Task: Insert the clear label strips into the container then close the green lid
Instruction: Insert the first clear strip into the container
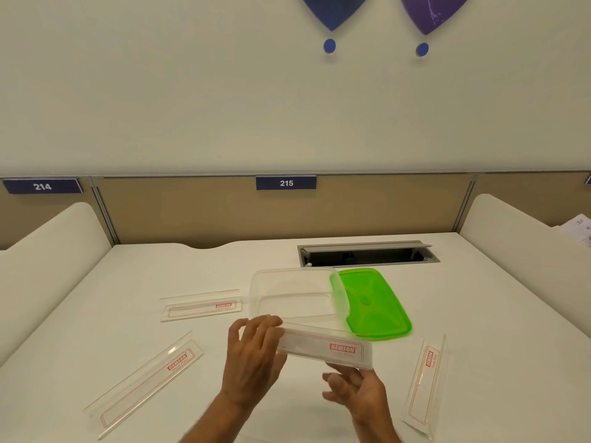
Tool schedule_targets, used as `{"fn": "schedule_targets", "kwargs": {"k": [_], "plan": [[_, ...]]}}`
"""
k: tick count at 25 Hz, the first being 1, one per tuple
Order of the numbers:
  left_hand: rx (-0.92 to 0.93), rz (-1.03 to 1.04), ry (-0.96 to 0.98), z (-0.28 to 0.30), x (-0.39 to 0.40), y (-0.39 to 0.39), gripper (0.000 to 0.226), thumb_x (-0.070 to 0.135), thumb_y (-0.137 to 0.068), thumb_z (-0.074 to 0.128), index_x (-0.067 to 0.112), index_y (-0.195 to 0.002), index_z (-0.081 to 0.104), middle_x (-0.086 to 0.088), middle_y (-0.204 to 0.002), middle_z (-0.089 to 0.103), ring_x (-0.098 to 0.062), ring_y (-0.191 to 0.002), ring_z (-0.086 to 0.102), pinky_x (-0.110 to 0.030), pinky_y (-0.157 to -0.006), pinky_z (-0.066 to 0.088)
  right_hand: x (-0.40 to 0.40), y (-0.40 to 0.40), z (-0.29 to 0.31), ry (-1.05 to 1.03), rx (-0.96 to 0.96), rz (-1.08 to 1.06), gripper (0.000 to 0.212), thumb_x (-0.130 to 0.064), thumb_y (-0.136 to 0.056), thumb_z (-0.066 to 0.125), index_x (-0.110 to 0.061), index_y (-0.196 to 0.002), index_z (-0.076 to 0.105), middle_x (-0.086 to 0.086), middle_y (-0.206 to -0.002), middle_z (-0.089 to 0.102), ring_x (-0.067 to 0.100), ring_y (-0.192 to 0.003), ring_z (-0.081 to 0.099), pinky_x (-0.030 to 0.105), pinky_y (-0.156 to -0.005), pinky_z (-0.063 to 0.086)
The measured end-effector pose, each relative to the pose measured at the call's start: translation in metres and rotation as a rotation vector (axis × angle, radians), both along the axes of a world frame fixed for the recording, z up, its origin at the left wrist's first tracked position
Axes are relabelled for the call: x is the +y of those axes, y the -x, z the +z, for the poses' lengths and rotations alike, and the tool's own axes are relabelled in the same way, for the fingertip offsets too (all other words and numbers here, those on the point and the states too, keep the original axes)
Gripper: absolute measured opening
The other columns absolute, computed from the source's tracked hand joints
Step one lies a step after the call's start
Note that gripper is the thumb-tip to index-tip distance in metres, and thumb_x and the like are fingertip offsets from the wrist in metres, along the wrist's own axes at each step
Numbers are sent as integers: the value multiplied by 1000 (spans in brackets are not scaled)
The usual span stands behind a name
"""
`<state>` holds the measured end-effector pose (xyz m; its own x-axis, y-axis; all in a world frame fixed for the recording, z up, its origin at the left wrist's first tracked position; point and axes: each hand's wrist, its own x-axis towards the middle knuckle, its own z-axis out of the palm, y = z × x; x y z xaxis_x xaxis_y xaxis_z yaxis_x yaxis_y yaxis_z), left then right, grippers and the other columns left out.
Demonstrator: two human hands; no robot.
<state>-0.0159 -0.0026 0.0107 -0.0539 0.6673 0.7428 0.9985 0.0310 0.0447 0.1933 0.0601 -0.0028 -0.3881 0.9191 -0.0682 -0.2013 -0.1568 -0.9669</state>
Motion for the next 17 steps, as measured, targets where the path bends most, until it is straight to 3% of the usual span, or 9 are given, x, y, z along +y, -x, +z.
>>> {"fn": "schedule_targets", "kwargs": {"k": [3,7,9,11,14,17], "plan": [[-7,-6,-22,-1,2,-2,55,22,-59,88,19,-97,49,2,-109,66,-22,-101,58,-44,-90,40,-3,12,9,71,180,-71,58,-4,-58,89,-8,-109,61,12,-94,78,31,-87,73,38,-65,62],[-23,10,4,4,3,-4,56,27,-60,89,19,-99,49,2,-111,65,-24,-104,59,-47,-92,40,-6,23,25,63,312,-163,65,-18,-52,84,-5,-112,62,18,-100,76,30,-94,72,46,-88,57],[-59,12,47,9,3,-11,57,39,-63,86,21,-103,49,2,-115,65,-25,-111,59,-48,-96,39,-8,27,37,-34,344,-174,67,-10,-49,89,-10,-112,63,17,-103,75,25,-95,73,39,-88,56],[-149,-98,69,15,3,-24,59,55,-71,78,22,-112,51,4,-121,63,-20,-117,57,-42,-98,40,-9,29,47,-215,306,-152,70,2,-48,91,-19,-109,64,12,-106,75,20,-93,73,26,-78,57],[-532,-421,164,29,-4,-38,80,64,-67,81,29,-131,48,14,-130,56,-11,-123,54,-29,-98,45,-9,25,60,-641,51,-128,58,-20,-60,87,-30,-111,62,2,-107,72,19,-100,67,23,-86,52],[-841,-644,305,38,-13,-39,88,59,-64,87,27,-138,51,7,-131,61,-19,-123,58,-40,-101,48,1,18,69,-1055,-155,-199,57,-29,-65,85,-27,-116,61,-8,-115,65,16,-108,62,25,-91,47]]}}
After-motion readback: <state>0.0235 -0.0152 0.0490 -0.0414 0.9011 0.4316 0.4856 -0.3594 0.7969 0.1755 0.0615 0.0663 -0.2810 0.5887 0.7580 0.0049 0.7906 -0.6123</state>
